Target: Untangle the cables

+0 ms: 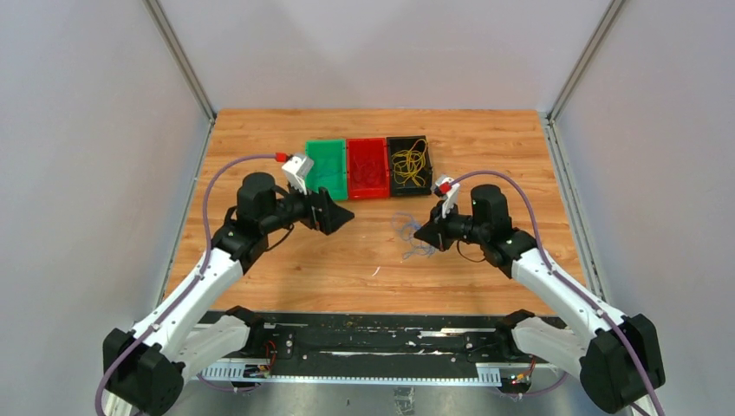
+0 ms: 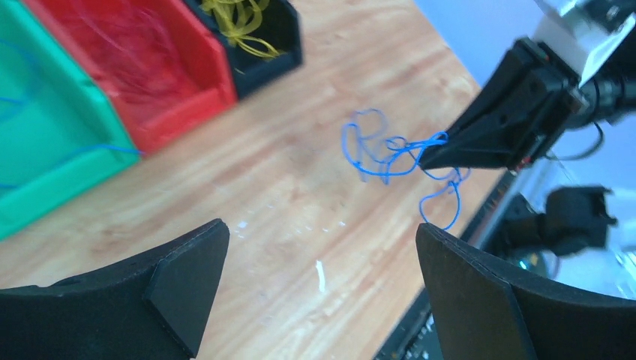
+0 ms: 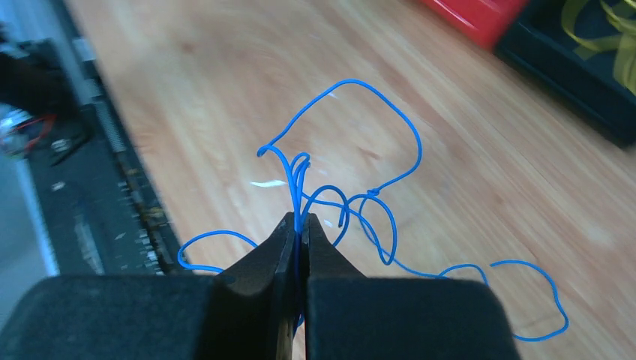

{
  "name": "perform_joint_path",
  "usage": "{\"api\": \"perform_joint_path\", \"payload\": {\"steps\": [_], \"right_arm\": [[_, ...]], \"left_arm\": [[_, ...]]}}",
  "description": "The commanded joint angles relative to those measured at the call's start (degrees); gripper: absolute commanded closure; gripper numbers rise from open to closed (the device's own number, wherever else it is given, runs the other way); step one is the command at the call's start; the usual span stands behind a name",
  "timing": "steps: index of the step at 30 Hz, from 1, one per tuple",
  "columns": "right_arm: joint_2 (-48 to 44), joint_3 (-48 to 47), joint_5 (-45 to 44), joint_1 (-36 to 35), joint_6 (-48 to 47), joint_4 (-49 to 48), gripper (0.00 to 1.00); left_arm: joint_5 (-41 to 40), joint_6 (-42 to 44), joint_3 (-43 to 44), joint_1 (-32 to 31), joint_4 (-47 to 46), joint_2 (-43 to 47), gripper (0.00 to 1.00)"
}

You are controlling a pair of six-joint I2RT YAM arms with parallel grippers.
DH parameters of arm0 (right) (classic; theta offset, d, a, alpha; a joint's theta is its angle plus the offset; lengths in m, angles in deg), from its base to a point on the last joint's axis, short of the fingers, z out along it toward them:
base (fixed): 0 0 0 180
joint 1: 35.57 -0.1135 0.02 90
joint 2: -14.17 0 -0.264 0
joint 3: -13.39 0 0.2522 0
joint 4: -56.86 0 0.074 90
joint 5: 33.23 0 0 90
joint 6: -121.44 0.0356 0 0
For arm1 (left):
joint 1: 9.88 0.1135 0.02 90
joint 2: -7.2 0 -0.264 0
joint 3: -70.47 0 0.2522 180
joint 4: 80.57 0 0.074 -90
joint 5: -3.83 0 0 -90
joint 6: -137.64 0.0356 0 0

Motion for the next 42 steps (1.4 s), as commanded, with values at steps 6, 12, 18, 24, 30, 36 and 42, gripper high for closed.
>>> {"api": "perform_joint_path", "payload": {"steps": [6, 12, 18, 24, 30, 36, 42], "right_arm": [[-2.44, -2.12, 16.31, -10.65, 3.91, -14.21, 1.00], [-3.96, -8.75, 18.10, -12.30, 9.27, -12.92, 1.00], [-2.04, -14.16, 17.10, -12.37, 11.24, -6.97, 1.00], [0.02, -19.37, 13.57, -12.42, 14.68, -3.29, 1.00], [1.59, -21.95, 8.85, -12.52, 18.71, -0.65, 1.00], [2.42, -23.84, 9.09, -12.54, 21.26, -0.30, 1.00], [1.88, -23.97, 9.48, -12.51, 21.55, 0.03, 1.00]], "left_arm": [[4.17, -3.06, -9.47, -9.04, -4.82, 4.98, 0.00], [4.76, -0.25, -13.69, -9.03, -6.81, 10.66, 0.00], [13.30, 3.59, -14.66, -9.46, -9.91, 14.02, 0.00], [13.01, 4.64, -14.42, -11.00, -12.48, 12.43, 0.00], [13.71, 7.57, -11.67, -14.13, -14.82, 7.14, 0.00], [8.49, 8.78, -8.76, -16.20, -17.44, 1.74, 0.01], [3.84, 8.89, -5.53, -16.54, -17.48, -2.81, 0.17]]}}
